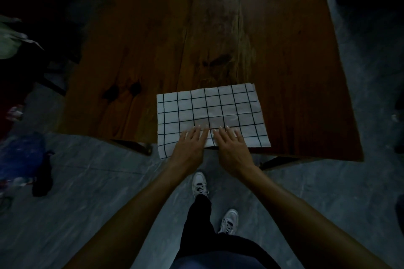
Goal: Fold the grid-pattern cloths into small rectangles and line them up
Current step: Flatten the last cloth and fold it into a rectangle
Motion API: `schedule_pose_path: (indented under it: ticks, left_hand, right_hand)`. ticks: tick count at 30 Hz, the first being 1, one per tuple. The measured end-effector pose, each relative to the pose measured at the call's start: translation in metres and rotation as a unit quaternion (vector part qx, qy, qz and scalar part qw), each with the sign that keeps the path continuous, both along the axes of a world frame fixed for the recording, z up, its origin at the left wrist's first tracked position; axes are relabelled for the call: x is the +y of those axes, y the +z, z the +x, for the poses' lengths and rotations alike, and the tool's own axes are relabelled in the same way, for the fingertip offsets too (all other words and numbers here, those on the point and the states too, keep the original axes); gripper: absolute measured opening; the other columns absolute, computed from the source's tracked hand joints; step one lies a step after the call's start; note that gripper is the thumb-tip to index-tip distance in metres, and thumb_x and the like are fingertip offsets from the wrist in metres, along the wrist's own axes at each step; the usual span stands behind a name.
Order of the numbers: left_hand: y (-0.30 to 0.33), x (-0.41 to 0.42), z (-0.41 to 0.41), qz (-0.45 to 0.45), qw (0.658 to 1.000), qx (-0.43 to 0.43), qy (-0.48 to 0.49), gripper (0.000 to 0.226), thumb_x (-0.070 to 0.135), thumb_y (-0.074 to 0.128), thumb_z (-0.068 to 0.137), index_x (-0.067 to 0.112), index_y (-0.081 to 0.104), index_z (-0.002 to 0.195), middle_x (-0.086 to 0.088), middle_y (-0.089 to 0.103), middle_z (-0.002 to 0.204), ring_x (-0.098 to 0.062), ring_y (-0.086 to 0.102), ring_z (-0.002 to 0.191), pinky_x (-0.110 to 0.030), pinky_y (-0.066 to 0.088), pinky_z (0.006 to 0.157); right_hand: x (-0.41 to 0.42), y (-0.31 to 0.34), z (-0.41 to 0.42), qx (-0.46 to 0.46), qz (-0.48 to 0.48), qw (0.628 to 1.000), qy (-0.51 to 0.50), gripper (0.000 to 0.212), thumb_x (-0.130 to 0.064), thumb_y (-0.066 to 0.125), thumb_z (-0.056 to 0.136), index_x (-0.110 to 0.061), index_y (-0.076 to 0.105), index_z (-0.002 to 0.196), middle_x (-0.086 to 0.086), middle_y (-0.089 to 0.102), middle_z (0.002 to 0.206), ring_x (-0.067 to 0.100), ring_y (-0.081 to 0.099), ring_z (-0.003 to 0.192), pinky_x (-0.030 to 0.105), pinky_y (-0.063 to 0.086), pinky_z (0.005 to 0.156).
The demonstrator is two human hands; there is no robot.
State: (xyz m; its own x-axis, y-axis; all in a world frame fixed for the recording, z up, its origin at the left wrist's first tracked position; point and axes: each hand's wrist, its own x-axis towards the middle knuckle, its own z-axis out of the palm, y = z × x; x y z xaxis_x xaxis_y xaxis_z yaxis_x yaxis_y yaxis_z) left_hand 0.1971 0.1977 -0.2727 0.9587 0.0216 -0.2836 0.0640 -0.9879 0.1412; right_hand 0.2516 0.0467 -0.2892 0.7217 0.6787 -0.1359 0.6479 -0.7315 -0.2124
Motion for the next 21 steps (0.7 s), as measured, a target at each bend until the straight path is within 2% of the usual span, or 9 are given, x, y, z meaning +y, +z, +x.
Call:
schedule_pose_path:
  ticks: [4,10,12,13,15,16,18,19,21]
  left_hand:
    - [0.004,-0.008,-0.001,-0.029,0.999,-0.004,0.024,0.063,0.022,0.034,0.099,0.014,0.0,0.151,-0.012,0.006,0.159,-0.024,0.003,0.147,-0.042,0.006,0.12]
    - [0.023,-0.016,0.001,-0.113,0.992,-0.003,0.053,0.06,0.042,0.03,0.099,0.015,0.015,0.151,-0.011,0.027,0.154,-0.023,0.027,0.141,-0.04,0.027,0.113]
    - [0.037,-0.015,0.01,-0.157,0.985,-0.022,0.07,0.053,0.04,0.025,0.101,0.016,0.026,0.148,-0.012,0.041,0.144,-0.023,0.046,0.125,-0.038,0.042,0.099]
    - [0.044,-0.014,0.015,-0.172,0.982,-0.038,0.067,0.049,0.039,0.022,0.102,0.016,0.032,0.144,-0.012,0.05,0.133,-0.02,0.054,0.109,-0.033,0.047,0.087]
    - [0.057,-0.013,0.025,-0.165,0.982,-0.084,0.038,0.046,0.038,0.016,0.102,0.016,0.044,0.132,-0.01,0.06,0.106,-0.016,0.057,0.082,-0.026,0.047,0.066]
    - [0.066,-0.012,0.03,-0.169,0.98,-0.097,0.045,0.048,0.038,0.015,0.101,0.015,0.048,0.127,-0.01,0.062,0.096,-0.017,0.059,0.076,-0.028,0.05,0.063]
    - [0.084,-0.011,0.041,-0.227,0.959,-0.131,0.105,0.044,0.036,0.025,0.098,0.016,0.051,0.127,-0.011,0.065,0.094,-0.024,0.063,0.08,-0.039,0.056,0.069]
    - [0.092,-0.011,0.045,-0.264,0.944,-0.142,0.139,0.04,0.031,0.035,0.097,0.017,0.049,0.131,-0.009,0.065,0.1,-0.024,0.064,0.088,-0.043,0.056,0.075]
    - [0.108,-0.015,0.058,-0.269,0.938,-0.178,0.13,0.046,0.019,0.046,0.094,0.017,0.041,0.14,-0.006,0.057,0.128,-0.019,0.055,0.117,-0.043,0.048,0.098]
  right_hand:
    - [0.014,0.004,0.001,0.015,0.004,1.0,-0.024,0.045,-0.014,0.057,0.089,-0.01,0.049,0.133,0.017,0.052,0.136,0.034,0.043,0.132,0.05,0.03,0.112]
    - [0.004,0.03,0.023,0.002,0.049,0.997,-0.063,0.055,-0.021,0.07,0.083,-0.009,0.049,0.133,0.013,0.054,0.135,0.03,0.043,0.132,0.045,0.025,0.112]
    - [-0.004,0.047,0.032,-0.003,0.088,0.993,-0.074,0.049,-0.017,0.066,0.085,-0.011,0.052,0.131,0.012,0.056,0.133,0.03,0.044,0.131,0.046,0.024,0.112]
    - [-0.008,0.057,0.038,0.0,0.109,0.991,-0.079,0.045,-0.016,0.062,0.087,-0.012,0.052,0.13,0.011,0.056,0.132,0.029,0.044,0.13,0.047,0.023,0.113]
    - [-0.018,0.08,0.048,0.013,0.15,0.984,-0.092,0.04,-0.016,0.052,0.09,-0.014,0.053,0.13,0.011,0.056,0.132,0.027,0.044,0.129,0.047,0.021,0.113]
    - [-0.023,0.093,0.052,0.026,0.173,0.98,-0.098,0.04,-0.017,0.048,0.091,-0.015,0.054,0.13,0.01,0.056,0.132,0.027,0.045,0.129,0.046,0.02,0.112]
    - [-0.032,0.12,0.061,0.052,0.214,0.97,-0.102,0.037,-0.018,0.043,0.093,-0.014,0.057,0.127,0.01,0.057,0.132,0.027,0.044,0.131,0.046,0.019,0.112]
    - [-0.037,0.133,0.065,0.056,0.226,0.968,-0.095,0.034,-0.016,0.044,0.095,-0.014,0.058,0.126,0.009,0.058,0.132,0.028,0.042,0.132,0.048,0.019,0.112]
    - [-0.049,0.156,0.069,0.061,0.239,0.966,-0.08,0.031,-0.015,0.048,0.096,-0.016,0.059,0.125,0.005,0.058,0.132,0.026,0.039,0.134,0.048,0.022,0.113]
